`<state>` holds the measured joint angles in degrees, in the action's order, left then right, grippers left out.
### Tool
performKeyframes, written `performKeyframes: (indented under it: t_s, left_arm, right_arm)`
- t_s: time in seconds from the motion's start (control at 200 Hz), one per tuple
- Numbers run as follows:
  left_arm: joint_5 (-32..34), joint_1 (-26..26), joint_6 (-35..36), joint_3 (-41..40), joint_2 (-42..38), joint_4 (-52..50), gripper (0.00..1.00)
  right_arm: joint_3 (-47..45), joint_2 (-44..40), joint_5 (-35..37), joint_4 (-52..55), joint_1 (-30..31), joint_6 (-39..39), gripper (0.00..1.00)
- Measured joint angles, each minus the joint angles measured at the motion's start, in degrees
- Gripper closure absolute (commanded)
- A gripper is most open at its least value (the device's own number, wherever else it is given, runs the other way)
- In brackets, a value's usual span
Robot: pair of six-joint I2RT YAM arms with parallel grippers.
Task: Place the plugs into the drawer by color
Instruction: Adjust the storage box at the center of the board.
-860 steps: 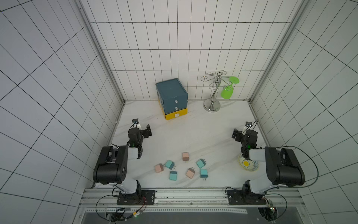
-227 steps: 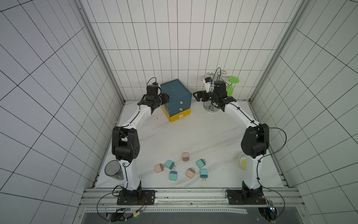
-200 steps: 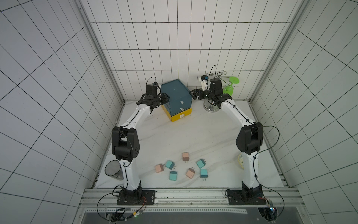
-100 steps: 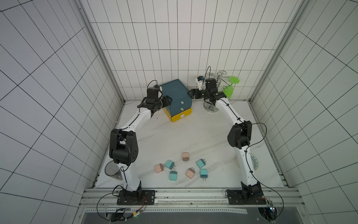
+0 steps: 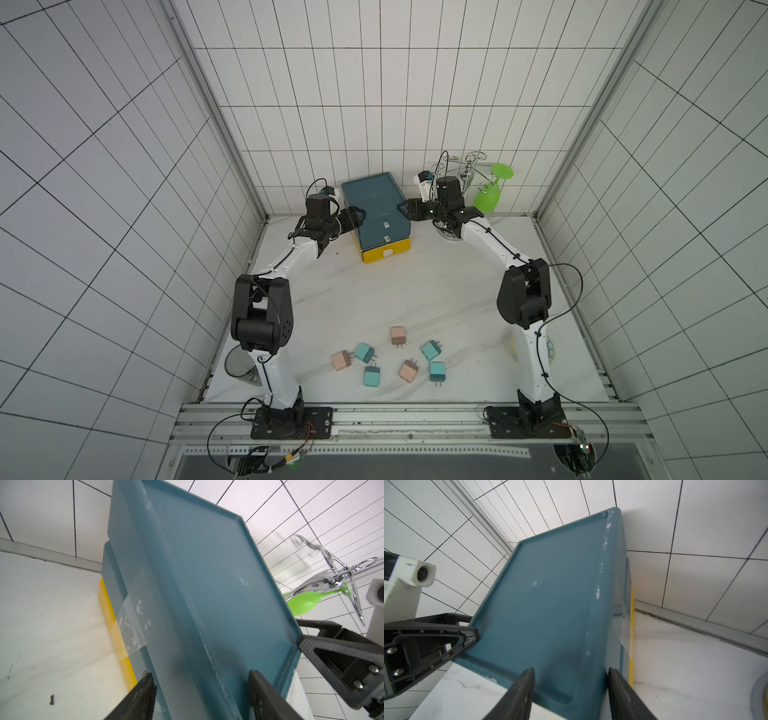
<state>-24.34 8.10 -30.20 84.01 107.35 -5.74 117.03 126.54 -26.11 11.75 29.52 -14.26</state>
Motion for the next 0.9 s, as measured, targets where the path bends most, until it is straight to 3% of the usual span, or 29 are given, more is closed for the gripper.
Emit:
performKeyframes:
  t_s: [0.215, 0.385, 0.625, 0.9]
  left_arm:
    - [0.3, 0.7, -0.4, -1.6, -3.1, -3.1, 0.41]
    - [1.8, 3.0, -0.7, -6.7, -8.1, -3.9, 0.42]
    - [5.4, 6.7, -2.0, -15.7, -16.9, -3.9, 0.37]
    - [2.2, 4.9, -4.0, -15.4, -16.3, -4.7, 0.33]
  right_arm:
    - [-15.9, -11.8, 3.1, -1.9, 2.9, -3.1, 0.4]
    - [-25.6, -19.8, 4.3, -1.7, 3.7, -4.0, 0.39]
    - [-33.5, -26.8, 6.8, -1.5, 5.0, -4.9, 0.35]
    - [-37.7, -30.2, 10.4, -1.0, 7.0, -6.0, 0.31]
